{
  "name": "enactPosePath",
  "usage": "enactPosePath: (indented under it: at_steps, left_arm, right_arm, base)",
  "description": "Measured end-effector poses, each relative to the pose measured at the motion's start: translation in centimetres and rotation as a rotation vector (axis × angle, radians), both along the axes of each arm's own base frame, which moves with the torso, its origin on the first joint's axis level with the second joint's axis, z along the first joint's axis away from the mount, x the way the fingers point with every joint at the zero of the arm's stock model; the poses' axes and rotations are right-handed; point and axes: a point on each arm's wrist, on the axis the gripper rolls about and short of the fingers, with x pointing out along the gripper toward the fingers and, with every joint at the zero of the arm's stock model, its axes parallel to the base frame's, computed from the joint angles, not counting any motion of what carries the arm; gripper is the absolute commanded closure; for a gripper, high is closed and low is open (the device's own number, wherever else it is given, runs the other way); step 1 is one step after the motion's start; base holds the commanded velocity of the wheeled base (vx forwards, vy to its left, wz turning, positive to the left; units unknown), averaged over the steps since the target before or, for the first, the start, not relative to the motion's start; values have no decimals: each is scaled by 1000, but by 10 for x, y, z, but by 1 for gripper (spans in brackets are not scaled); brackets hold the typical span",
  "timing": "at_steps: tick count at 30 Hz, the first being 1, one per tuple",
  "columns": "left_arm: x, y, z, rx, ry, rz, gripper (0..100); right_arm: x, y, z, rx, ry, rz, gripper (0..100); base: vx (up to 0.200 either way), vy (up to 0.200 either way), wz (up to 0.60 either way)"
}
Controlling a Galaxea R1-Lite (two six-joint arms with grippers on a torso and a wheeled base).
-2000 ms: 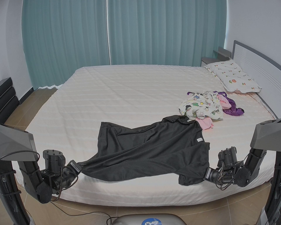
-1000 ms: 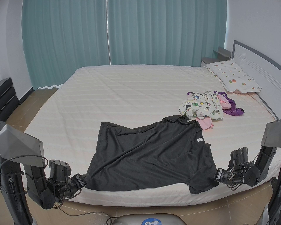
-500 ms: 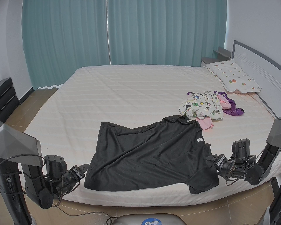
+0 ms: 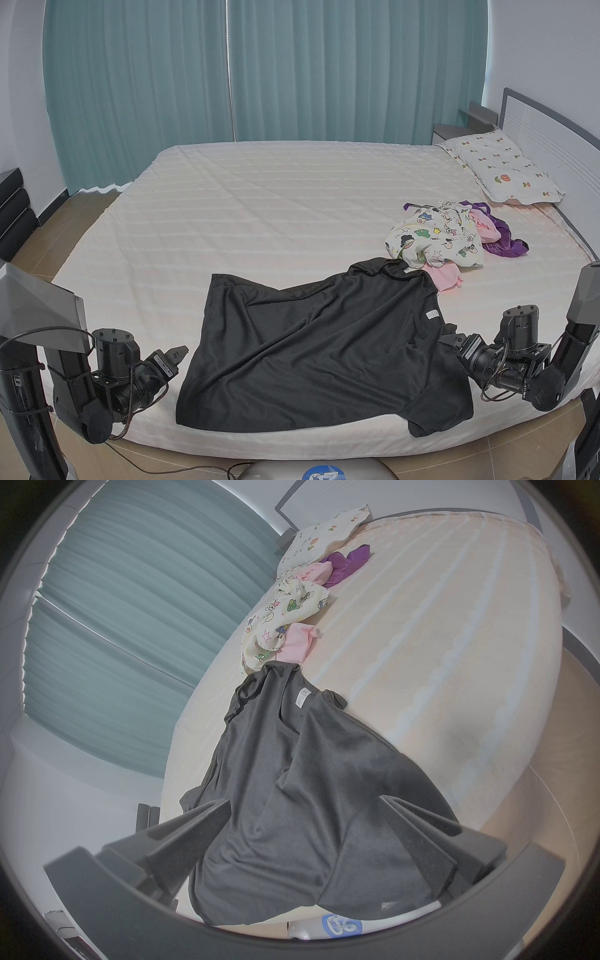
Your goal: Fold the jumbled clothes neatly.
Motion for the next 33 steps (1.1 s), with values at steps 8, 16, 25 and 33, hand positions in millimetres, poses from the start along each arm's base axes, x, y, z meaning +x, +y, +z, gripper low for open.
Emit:
enactPosePath:
  at_steps: [8,16,25,33]
  left_arm:
    - [2,-2,-1,12,-5,6,0]
    - [3,-3,-2,11,-2,8,0]
    - [3,-3,-4,14,3,7,0]
    - [4,-3,-5,12,4,7,0]
  right_arm:
    - [-1,1,-3,-3,14,5,0]
    - [-3,4,-4,-4,18,18,0]
    - [-3,4,-4,-6,20,20,0]
    - [-3,4,-4,-7,21,19,0]
  base:
    - [0,0,0]
    - [0,0,0]
    - [0,0,0]
    - [150,0,0]
